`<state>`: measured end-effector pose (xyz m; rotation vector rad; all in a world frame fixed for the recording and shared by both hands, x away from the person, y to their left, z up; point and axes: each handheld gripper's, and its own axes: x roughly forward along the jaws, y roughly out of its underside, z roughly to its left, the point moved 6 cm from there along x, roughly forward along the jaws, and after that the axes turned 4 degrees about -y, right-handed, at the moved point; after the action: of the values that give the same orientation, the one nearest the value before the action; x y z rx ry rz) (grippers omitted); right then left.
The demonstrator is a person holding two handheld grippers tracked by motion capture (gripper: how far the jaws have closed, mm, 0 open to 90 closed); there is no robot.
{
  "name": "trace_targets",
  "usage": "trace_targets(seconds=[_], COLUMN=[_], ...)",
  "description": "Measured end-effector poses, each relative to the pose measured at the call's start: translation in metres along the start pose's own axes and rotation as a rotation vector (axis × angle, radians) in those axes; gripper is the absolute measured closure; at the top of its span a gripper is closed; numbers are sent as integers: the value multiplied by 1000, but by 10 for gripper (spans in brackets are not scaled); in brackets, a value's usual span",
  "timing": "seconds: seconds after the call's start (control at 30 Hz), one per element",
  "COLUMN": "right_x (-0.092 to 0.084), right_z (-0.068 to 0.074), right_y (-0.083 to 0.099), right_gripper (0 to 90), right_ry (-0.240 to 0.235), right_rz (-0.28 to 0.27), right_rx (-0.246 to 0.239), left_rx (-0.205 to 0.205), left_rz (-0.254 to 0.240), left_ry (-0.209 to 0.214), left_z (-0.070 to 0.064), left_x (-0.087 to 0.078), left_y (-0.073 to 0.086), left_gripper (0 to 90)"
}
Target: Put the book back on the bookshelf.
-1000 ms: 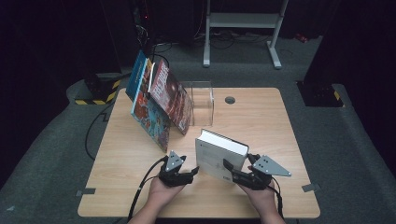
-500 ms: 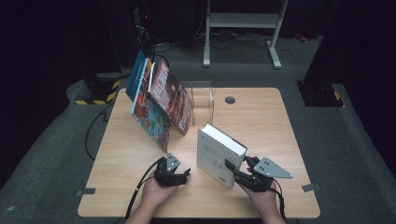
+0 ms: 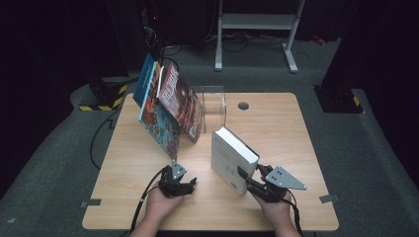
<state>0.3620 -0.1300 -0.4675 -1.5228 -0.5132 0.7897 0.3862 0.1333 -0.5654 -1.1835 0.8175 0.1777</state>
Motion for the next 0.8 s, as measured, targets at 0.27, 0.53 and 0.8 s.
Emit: trace_targets(seconds=[0.27, 0.53, 0.8], right_x=[0, 3, 5], right_z=[-9, -16, -18], right_y=[0, 0, -1], right_gripper=[536, 530, 520], right_ry=[65, 126, 143], right_rz=[-8, -16, -7], right_rx=[16, 29, 52], left_rx=[-12, 8, 35], left_rz=[15, 6, 13], left_ry=[-39, -62, -108], left_z=[18, 38, 64], left_x=[-6, -15, -20], left_y=[9, 19, 27], left_gripper=[192, 210, 178])
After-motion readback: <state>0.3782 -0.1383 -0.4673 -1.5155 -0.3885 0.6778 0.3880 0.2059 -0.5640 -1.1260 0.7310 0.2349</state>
